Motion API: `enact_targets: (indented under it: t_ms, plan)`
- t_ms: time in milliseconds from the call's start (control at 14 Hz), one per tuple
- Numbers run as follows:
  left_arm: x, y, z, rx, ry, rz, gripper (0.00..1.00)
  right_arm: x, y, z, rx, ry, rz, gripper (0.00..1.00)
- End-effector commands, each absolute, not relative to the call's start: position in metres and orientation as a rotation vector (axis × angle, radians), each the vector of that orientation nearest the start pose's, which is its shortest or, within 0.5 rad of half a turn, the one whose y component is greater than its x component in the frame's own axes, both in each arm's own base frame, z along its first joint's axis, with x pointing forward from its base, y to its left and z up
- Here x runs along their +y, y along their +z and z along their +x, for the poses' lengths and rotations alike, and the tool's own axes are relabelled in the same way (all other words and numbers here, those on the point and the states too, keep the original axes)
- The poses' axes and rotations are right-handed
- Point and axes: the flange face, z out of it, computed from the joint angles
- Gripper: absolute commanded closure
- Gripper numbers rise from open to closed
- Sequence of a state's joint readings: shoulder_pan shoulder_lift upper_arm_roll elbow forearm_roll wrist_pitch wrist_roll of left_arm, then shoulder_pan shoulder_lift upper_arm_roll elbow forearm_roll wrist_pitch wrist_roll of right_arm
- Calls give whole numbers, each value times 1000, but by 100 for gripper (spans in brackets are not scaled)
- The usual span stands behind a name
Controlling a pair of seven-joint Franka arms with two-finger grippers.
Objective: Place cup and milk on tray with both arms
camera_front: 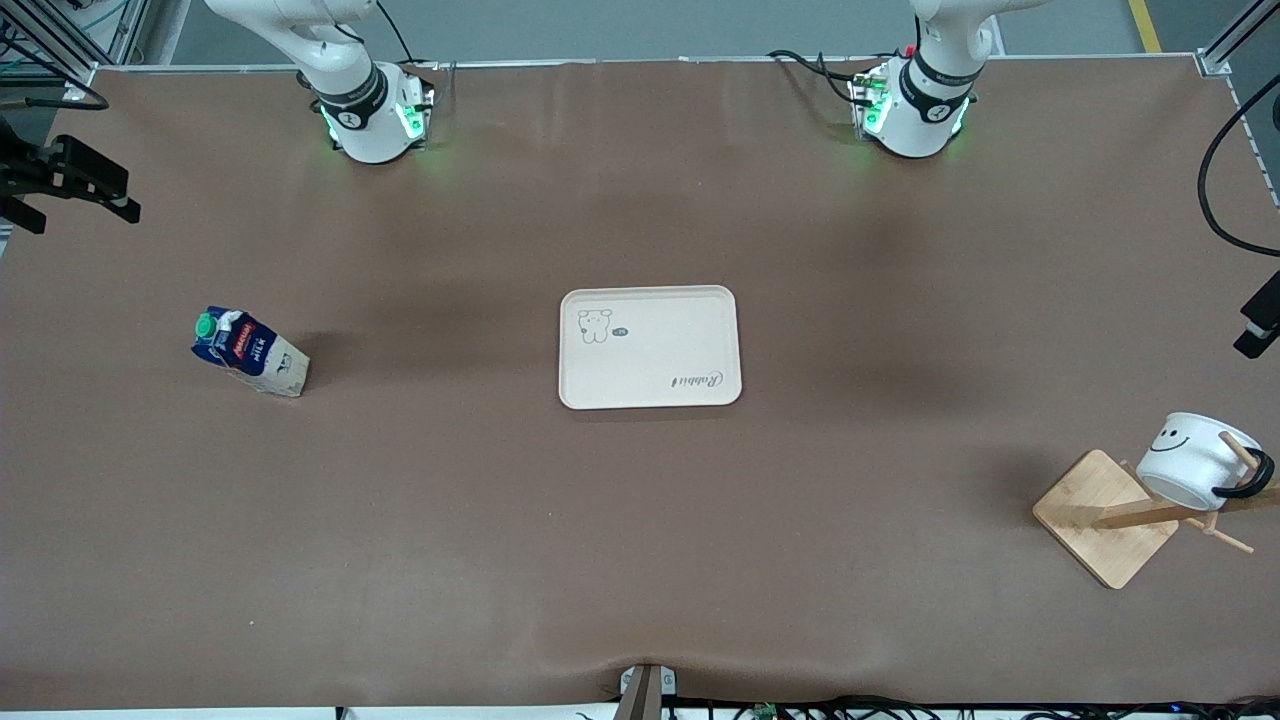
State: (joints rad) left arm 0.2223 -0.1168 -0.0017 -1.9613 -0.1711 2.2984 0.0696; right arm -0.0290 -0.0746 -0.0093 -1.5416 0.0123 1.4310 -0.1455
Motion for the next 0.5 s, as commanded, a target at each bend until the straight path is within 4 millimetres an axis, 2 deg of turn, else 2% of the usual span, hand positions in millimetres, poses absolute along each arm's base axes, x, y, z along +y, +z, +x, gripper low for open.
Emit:
enact_targets:
  t_ms: [0, 215, 287, 430]
  plan:
    - [122, 557, 536, -367, -791, -3142, 0, -20, 670, 516, -155, 49, -3112, 0]
    - [145, 531, 541, -301, -805, -3215, 0, -19, 670, 516, -157, 49, -3112, 0]
    - [159, 521, 541, -299, -820, -3242, 0, -19, 670, 516, -157, 49, -3112, 0]
    - [173, 506, 544, -200, -868, -3246, 0, -19, 670, 516, -157, 49, -3112, 0]
